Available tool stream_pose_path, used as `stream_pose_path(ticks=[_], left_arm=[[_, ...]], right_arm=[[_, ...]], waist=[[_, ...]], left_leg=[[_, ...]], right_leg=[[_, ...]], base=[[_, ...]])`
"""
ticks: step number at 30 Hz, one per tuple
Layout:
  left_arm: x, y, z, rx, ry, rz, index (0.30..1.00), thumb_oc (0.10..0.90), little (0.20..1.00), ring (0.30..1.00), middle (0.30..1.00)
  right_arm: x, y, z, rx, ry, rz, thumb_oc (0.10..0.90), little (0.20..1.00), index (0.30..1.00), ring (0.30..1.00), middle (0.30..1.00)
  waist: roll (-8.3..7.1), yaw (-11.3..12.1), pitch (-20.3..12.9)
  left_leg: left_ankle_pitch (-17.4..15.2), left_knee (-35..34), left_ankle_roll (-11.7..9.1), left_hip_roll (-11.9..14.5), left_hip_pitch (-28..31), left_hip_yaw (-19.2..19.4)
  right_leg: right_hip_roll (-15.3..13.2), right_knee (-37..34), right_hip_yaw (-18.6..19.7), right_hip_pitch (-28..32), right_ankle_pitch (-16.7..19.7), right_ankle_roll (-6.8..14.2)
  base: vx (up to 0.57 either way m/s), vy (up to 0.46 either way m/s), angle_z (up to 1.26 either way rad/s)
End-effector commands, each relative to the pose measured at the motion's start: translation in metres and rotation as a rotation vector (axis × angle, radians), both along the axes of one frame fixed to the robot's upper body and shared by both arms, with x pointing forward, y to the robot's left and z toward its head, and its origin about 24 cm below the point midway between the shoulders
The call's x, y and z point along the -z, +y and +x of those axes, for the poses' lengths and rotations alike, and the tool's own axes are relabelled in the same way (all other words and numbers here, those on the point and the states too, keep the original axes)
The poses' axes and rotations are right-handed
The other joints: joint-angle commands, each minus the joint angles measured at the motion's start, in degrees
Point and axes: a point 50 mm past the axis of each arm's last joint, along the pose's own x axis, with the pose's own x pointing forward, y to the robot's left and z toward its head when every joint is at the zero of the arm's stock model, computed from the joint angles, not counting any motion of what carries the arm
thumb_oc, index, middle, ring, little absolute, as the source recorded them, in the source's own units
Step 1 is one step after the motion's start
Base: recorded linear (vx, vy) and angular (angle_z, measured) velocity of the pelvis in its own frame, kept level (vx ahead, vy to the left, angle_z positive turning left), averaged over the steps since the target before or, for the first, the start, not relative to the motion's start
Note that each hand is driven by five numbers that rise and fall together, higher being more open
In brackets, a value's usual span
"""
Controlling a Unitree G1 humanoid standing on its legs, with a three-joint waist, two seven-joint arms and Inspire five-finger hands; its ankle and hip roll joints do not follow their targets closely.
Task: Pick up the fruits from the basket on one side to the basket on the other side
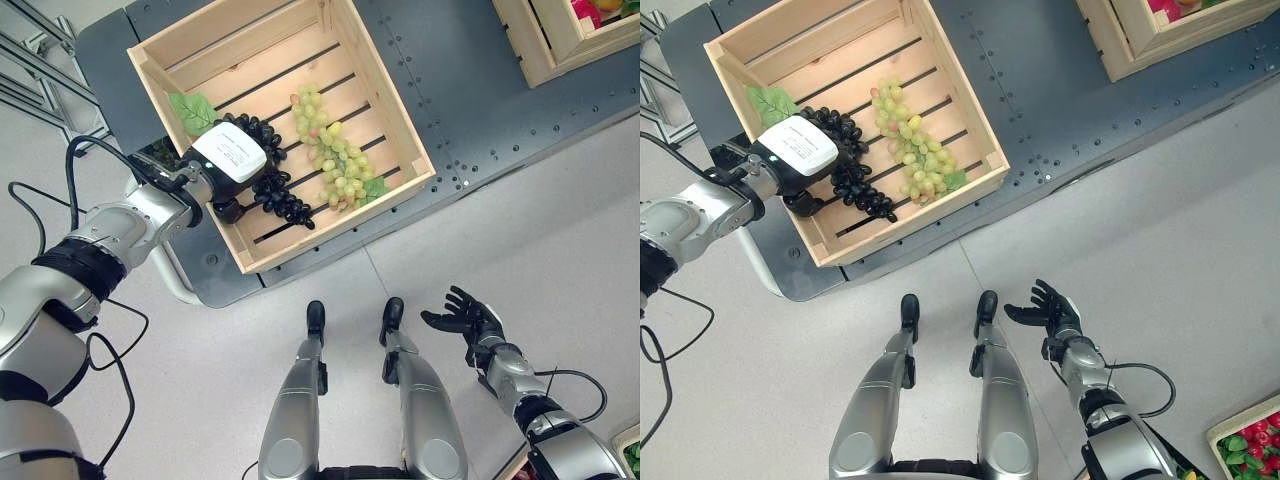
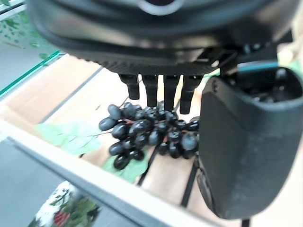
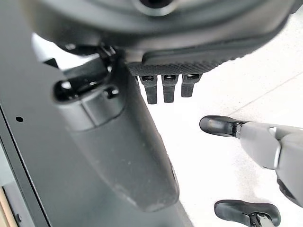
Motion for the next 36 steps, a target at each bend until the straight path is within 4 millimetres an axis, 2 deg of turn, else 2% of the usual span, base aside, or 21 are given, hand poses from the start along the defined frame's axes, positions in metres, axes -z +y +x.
stream_pose_path(ticks=[1,5,9,12,17,21,25,30,36], left_arm=[[-0.080,-0.010,-0.008,0.196,-0.361,-0.012,0.900,0.800,0.900,0.900,0.900],[-0.079,-0.014,-0.010,0.340,-0.429,0.034,0.900,0.800,0.900,0.900,0.900],[-0.070,-0.016,-0.009,0.379,-0.401,0.082,0.900,0.800,0.900,0.900,0.900],[-0.073,-0.016,-0.009,0.385,-0.413,0.079,0.900,0.800,0.900,0.900,0.900],[-0.068,-0.010,-0.004,0.265,-0.330,0.102,0.900,0.800,0.900,0.900,0.900],[-0.066,0.006,0.005,0.030,-0.262,0.114,0.900,0.800,0.900,0.900,0.900],[-0.067,0.013,0.009,-0.101,-0.213,0.141,0.900,0.800,0.900,0.900,0.900],[-0.075,0.011,0.010,-0.169,-0.201,0.179,0.900,0.800,0.900,0.900,0.900],[-0.089,-0.001,0.013,-0.198,-0.214,0.278,0.900,0.800,0.900,0.900,0.900]], right_arm=[[-0.001,-0.005,-0.004,-0.012,-0.046,-0.005,0.800,0.900,0.900,0.900,0.900],[0.000,-0.002,-0.004,-0.021,-0.040,-0.011,0.800,0.900,0.900,0.900,0.900],[-0.001,-0.002,-0.002,-0.019,-0.032,-0.023,0.800,0.900,0.900,0.900,0.900],[-0.003,-0.001,0.001,-0.023,-0.036,-0.024,0.800,0.900,0.900,0.900,0.900],[-0.007,-0.002,0.004,-0.026,-0.058,-0.019,0.800,0.900,0.900,0.900,0.900],[-0.012,-0.001,0.008,-0.032,-0.076,-0.010,0.800,0.900,0.900,0.900,0.900],[-0.013,0.001,0.010,-0.032,-0.084,0.006,0.800,0.900,0.900,0.900,0.900],[-0.011,0.002,0.009,-0.022,-0.077,0.021,0.800,0.900,0.900,0.900,0.900],[-0.014,0.005,0.011,-0.023,-0.103,0.045,0.800,0.900,0.900,0.900,0.900]], waist=[[-1.60,0.3,-0.6],[-2.69,-0.2,-0.6],[-2.78,-0.7,-0.6],[-2.68,-0.9,-0.6],[-2.17,-0.9,-0.6],[-2.04,-1.0,-0.6],[-2.33,-1.0,-0.6],[-2.62,-0.9,-0.6],[-3.51,-1.5,-0.6]], left_leg=[[-5.5,5.1,2.9,-1.6,-2.2,3.9],[-5.4,4.8,2.9,-1.4,-2.9,4.2],[-5.4,5.4,2.8,-1.4,-4.1,4.3],[-5.4,5.5,2.8,-1.3,-4.5,4.5],[-5.2,5.7,2.7,-1.5,-5.5,4.4],[-5.1,6.0,2.7,-1.6,-6.8,4.3],[-5.0,5.8,2.7,-1.6,-7.7,4.3],[-5.0,5.8,2.9,-1.6,-8.6,4.2],[-4.6,6.2,2.7,-1.2,-11.2,4.4]], right_leg=[[-0.4,2.4,1.3,1.0,-2.4,1.3],[0.2,1.9,1.3,0.2,-1.9,1.3],[0.4,2.1,1.7,-1.0,-1.7,1.2],[0.4,2.0,1.9,-1.5,-1.7,1.2],[0.1,1.9,1.8,-2.4,-1.4,1.3],[0.0,2.1,1.6,-3.5,-1.3,1.3],[0.1,1.9,1.3,-4.3,-1.1,1.5],[0.0,1.8,0.9,-5.0,-0.8,1.8],[0.2,1.7,0.7,-7.2,0.0,2.2]], base=[[0.00,0.000,0.00],[0.00,-0.016,0.00],[0.00,0.000,0.00],[0.00,0.000,0.00],[0.00,0.000,0.00],[0.00,0.000,0.00],[0.00,-0.003,0.01],[0.00,-0.007,0.03],[0.00,-0.006,0.04]])
